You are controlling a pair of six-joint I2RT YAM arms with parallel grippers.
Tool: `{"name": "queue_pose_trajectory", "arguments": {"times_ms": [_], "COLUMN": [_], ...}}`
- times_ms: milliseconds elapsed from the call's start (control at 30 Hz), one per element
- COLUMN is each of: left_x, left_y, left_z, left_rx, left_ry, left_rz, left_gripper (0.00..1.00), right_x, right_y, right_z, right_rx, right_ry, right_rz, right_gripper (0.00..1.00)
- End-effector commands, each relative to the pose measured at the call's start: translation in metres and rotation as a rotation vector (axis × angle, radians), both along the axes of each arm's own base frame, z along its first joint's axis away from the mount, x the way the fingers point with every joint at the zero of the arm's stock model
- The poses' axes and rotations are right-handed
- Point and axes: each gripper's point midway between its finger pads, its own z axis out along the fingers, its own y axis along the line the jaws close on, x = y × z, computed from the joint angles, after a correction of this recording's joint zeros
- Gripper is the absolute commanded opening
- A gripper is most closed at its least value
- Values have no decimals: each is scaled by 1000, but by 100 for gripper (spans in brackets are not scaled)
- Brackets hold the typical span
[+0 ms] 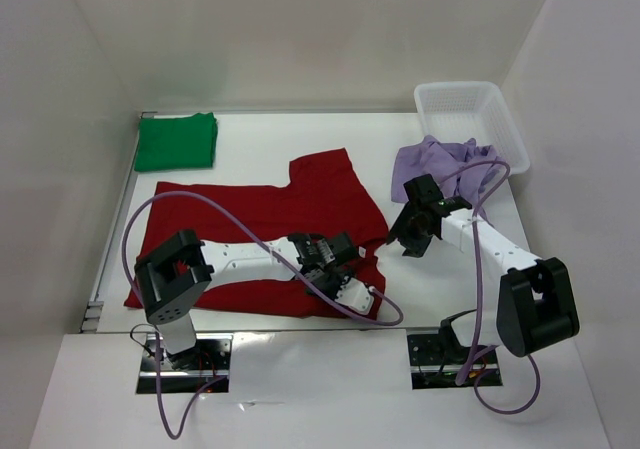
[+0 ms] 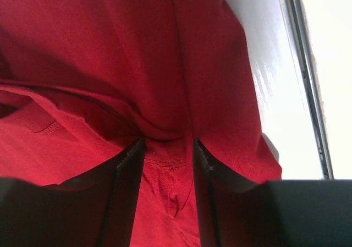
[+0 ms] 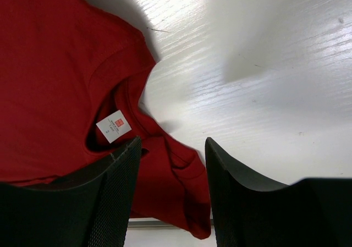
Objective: Fold and stack the t-shirts
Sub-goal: Fold the flattened tshirt in 1/3 of the way
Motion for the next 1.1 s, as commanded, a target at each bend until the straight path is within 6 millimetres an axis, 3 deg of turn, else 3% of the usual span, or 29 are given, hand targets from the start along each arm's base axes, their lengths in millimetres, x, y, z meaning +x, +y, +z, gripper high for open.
{"name": "queue_pose_trajectory", "arguments": {"times_ms": [0, 100, 133, 267, 533, 633, 667, 733, 1000, 1067], "left_x": [2, 10, 10, 22, 56, 47, 45, 42, 39, 42], "left_y": [-7, -6, -6, -7, 9, 14, 12, 14, 14, 9], "left_z": [2, 6, 6, 16, 34, 33, 33, 32, 22, 27], "left_rx": [-26, -26, -26, -53, -86, -77, -83, -77, -55, -72], "left_ry": [2, -39, -39, -83, -99, -48, -37, -22, 6, -3], "left_rz": [30, 44, 44, 92, 239, 207, 202, 198, 202, 202], "left_gripper": [42, 29, 18, 0, 2, 19, 31, 36, 36, 36], "right_x": [8, 8, 8, 8, 8, 8, 8, 8, 8, 7], "right_y": [0, 0, 0, 0, 0, 0, 0, 0, 0, 2], "right_z": [8, 8, 8, 8, 10, 10, 10, 10, 8, 8], "right_rx": [18, 18, 18, 18, 21, 21, 21, 21, 18, 26], "right_ry": [-54, -54, -54, -54, -63, -63, -63, -63, -54, -52], "right_rz": [6, 6, 6, 6, 6, 6, 6, 6, 6, 9], "right_gripper": [56, 56, 56, 56, 56, 56, 56, 56, 56, 56]}}
